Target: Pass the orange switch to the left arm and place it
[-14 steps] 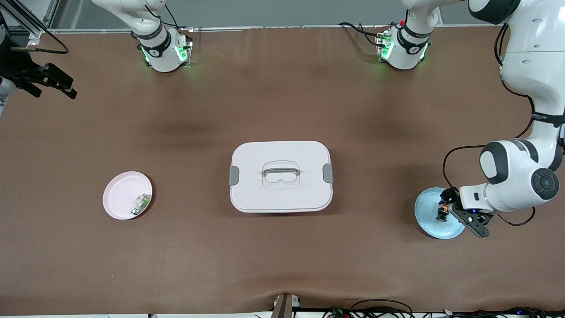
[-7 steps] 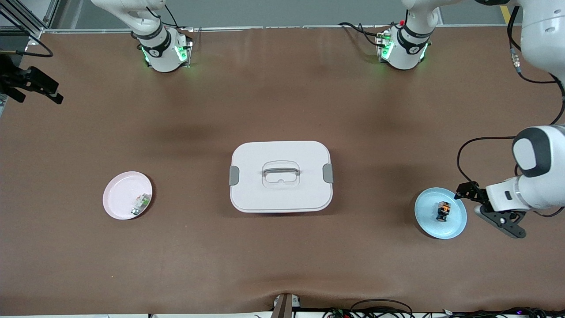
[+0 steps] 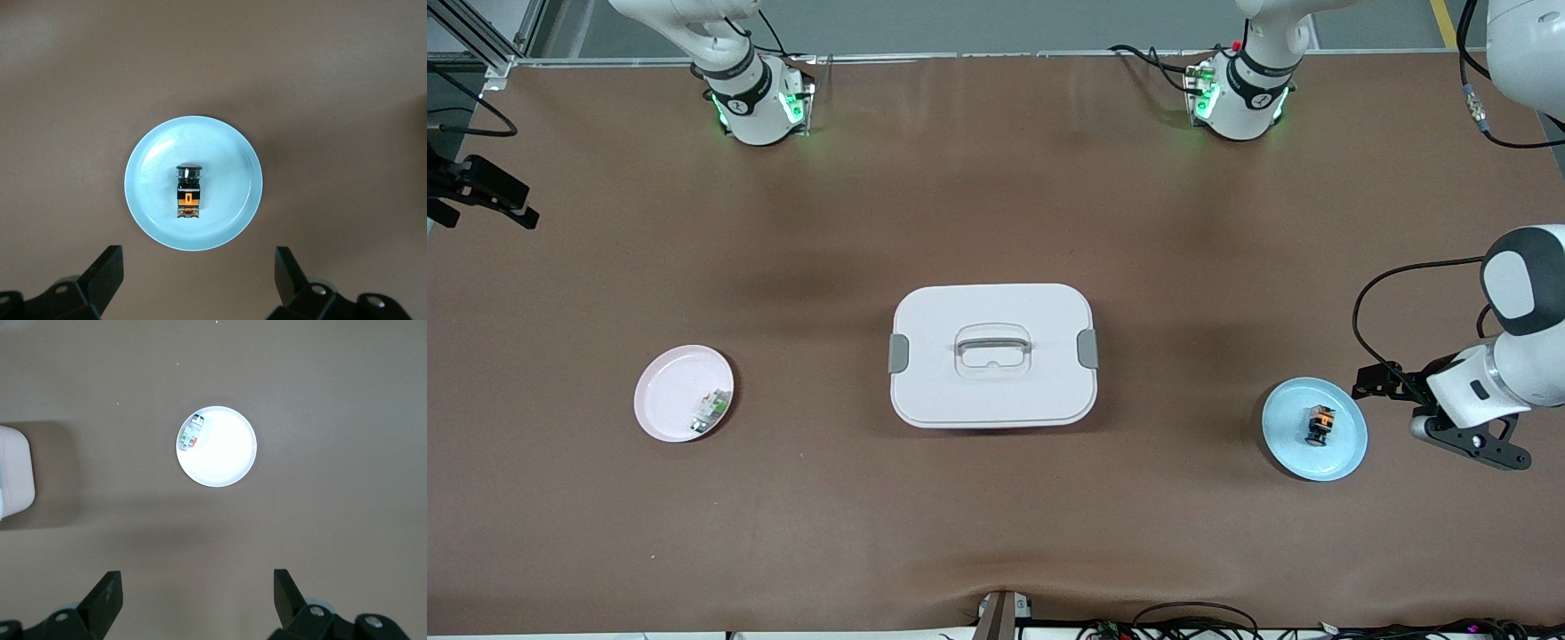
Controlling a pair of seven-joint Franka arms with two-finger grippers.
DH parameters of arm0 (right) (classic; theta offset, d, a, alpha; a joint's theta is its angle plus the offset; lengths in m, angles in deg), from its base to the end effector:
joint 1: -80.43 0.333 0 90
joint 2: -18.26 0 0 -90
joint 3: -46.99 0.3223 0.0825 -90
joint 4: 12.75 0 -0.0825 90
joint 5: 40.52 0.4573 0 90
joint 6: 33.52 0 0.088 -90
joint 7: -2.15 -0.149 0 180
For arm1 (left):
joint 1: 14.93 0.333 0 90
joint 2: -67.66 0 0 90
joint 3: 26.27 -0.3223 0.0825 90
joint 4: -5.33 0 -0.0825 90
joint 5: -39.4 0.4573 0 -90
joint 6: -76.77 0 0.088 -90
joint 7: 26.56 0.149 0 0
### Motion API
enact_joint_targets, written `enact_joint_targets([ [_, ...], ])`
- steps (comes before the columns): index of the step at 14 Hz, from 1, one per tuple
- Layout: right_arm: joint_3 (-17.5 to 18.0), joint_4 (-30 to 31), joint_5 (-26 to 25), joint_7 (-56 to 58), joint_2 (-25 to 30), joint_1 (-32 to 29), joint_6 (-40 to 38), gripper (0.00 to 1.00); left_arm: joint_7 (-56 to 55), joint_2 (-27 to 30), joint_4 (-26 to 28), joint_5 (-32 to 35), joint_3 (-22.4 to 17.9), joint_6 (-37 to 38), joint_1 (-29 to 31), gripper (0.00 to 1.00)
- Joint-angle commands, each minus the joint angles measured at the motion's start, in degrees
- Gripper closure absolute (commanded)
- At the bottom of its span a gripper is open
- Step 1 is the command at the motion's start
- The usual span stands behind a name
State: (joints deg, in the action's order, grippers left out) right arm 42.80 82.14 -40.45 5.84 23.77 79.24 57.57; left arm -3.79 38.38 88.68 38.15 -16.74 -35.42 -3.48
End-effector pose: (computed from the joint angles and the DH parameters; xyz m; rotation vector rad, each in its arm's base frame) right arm 0.5972 -0.0578 0.6027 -3.1350 0.0459 -0.0473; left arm 0.7693 0.0393 0.3291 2.9998 -0.5069 0.0314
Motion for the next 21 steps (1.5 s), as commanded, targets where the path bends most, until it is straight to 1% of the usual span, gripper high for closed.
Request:
enact_joint_targets([
  [1,-0.02,-2.42,-1.04,1.4,-0.86,-0.57,-1.35,0.0,-6.39,0.9,-1.08,0.46,0.05,0.84,-0.38,0.0],
  [3,-0.02,-2.86,-1.13,1.23,-0.86,-0.65,-1.44,0.0,-14.03,1.95,-1.17,2.65,0.14,2.06,-1.6,0.0],
  [5,-0.02,-2.78,-0.95,1.32,-1.38,-1.09,-1.44,0.0,-24.48,4.31,-0.74,3.01,0.4,5.74,-2.92,0.0],
  [6,-0.02,-2.78,-0.95,1.58,-1.64,-1.18,-1.44,0.0,-27.05,5.11,-0.65,3.01,1.01,6.8,-2.92,0.0],
  [10,-0.02,-2.87,-0.95,1.05,-1.65,-1.36,-1.44,0.0,-28.57,8.36,-0.56,3.01,1.54,10.41,-2.84,0.0],
  [12,0.06,-2.87,-1.04,1.14,-1.65,-1.44,-1.44,0.0,-32.76,12.21,0.58,2.92,1.81,12.78,-3.01,0.0],
  [13,-0.02,-2.87,-1.04,1.32,-1.73,-1.36,-1.35,0.0,-34.1,13.8,0.67,2.92,2.76,14.27,-2.93,0.0],
  [15,-0.02,-2.87,-1.04,1.23,-1.65,-1.36,-1.44,0.0,-34.11,16.0,0.5,2.92,3.04,16.82,-2.84,0.0],
  [19,-0.02,-2.87,-1.04,1.23,-1.65,-1.36,-1.44,0.0,-33.06,17.86,-1.43,3.45,2.34,17.62,-2.22,0.0],
  [21,-0.02,-2.87,-1.04,1.23,-1.65,-1.36,-1.44,0.0,-31.39,17.95,-2.84,7.82,3.03,19.37,-2.31,0.0],
])
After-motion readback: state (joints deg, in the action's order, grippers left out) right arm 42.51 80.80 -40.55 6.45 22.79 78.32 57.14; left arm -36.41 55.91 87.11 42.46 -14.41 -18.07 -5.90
